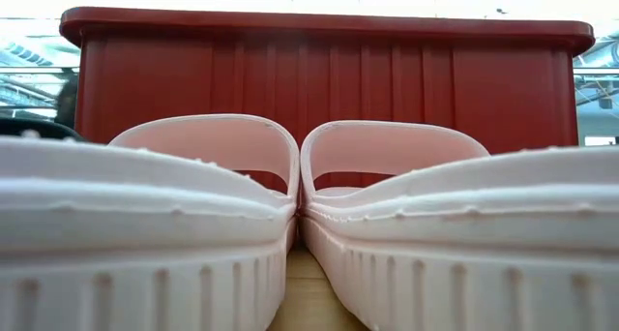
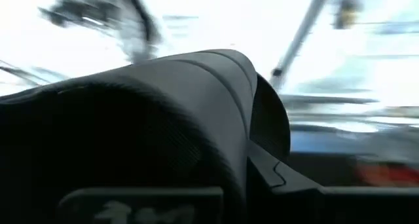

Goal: Pick and place slides into bin
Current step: Put the black slipper into the red container

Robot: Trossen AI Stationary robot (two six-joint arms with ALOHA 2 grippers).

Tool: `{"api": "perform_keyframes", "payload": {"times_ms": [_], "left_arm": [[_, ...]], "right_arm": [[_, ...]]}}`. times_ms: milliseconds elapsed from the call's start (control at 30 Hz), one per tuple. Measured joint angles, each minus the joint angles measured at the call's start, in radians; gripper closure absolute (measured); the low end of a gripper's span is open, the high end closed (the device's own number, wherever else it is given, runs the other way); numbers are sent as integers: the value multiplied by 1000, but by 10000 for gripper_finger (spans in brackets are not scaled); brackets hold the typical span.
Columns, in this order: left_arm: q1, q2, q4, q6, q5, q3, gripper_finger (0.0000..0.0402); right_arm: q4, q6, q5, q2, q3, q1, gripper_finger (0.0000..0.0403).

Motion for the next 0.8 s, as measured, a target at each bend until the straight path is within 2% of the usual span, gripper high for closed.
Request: {"api": "perform_keyframes", "payload": {"times_ms": [167,300,467,667,800], "left_arm": [[18,-46,-1,62,0,0,147],[23,-68,-4,84,0,0,147],[23,-87,-8,130,-53,0,147],[23,-100,-8,139,-130,0,147],[23,-101,-8,145,-129,0,147]], "right_arm": [[-105,-22,231,-11,0,-107,397],[-274,-17,348,-14,22,-175,397],[-559,-23,465,3,157,-221,397],[-1033,-6,649,19,275,-268,397],[-1268,52,660,27,281,-310,397]]}}
